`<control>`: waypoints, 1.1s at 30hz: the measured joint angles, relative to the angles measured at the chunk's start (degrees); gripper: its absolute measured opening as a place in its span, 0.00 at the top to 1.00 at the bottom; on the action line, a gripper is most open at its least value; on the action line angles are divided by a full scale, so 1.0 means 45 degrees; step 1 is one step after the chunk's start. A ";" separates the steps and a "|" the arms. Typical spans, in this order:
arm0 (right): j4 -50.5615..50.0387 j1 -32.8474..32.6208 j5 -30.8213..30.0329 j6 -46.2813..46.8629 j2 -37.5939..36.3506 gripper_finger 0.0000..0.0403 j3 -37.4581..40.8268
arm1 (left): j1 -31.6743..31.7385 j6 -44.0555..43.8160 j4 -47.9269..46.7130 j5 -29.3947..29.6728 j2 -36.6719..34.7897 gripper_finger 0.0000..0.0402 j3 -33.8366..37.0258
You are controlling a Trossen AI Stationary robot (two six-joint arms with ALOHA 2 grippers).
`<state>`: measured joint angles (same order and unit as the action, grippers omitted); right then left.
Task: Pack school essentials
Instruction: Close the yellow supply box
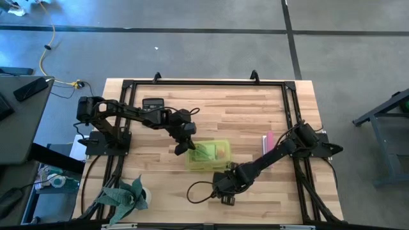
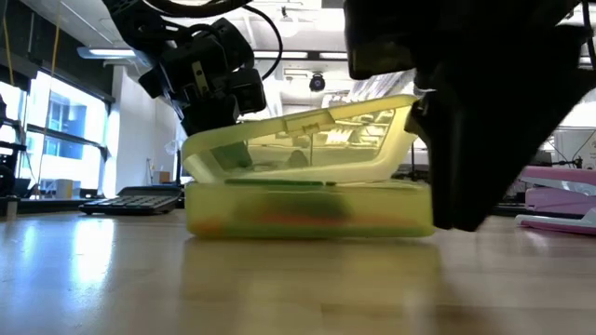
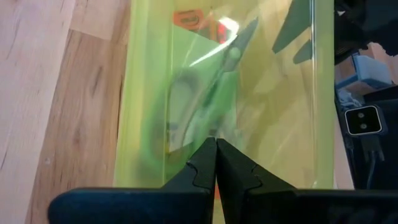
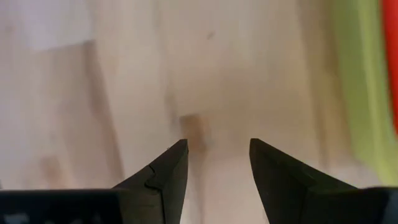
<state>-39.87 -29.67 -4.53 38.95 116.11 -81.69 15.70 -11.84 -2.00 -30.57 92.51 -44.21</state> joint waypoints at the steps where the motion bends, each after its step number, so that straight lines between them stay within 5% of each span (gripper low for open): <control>1: 0.0007 0.0005 0.0314 0.0003 0.0000 0.60 0.0000 | 0.0000 0.0000 0.0000 0.0000 0.0000 1.00 0.0000; 13: -0.0250 -0.0121 0.3927 -0.0426 0.0000 0.60 0.0000 | 0.0005 0.0000 -0.0092 0.0082 0.0019 1.00 0.0027; 18: -0.0311 -0.0390 0.4320 -0.0942 0.0000 0.60 0.0000 | -0.0002 0.0000 -0.0304 0.0476 0.0019 1.00 0.0024; 24: -0.0120 -0.0529 0.3038 -0.1267 -0.0122 0.60 0.0000 | -0.0005 0.0000 -0.0393 0.0573 0.0015 1.00 0.0005; 33: -0.0296 -0.0302 -0.1645 -0.2437 -0.1904 0.60 0.0000 | -0.0010 0.0443 -0.0463 0.0613 -0.0008 1.00 -0.0005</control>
<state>-41.20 -31.03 -11.93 27.98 107.55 -81.69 15.66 -9.84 -4.08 -27.81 92.47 -44.23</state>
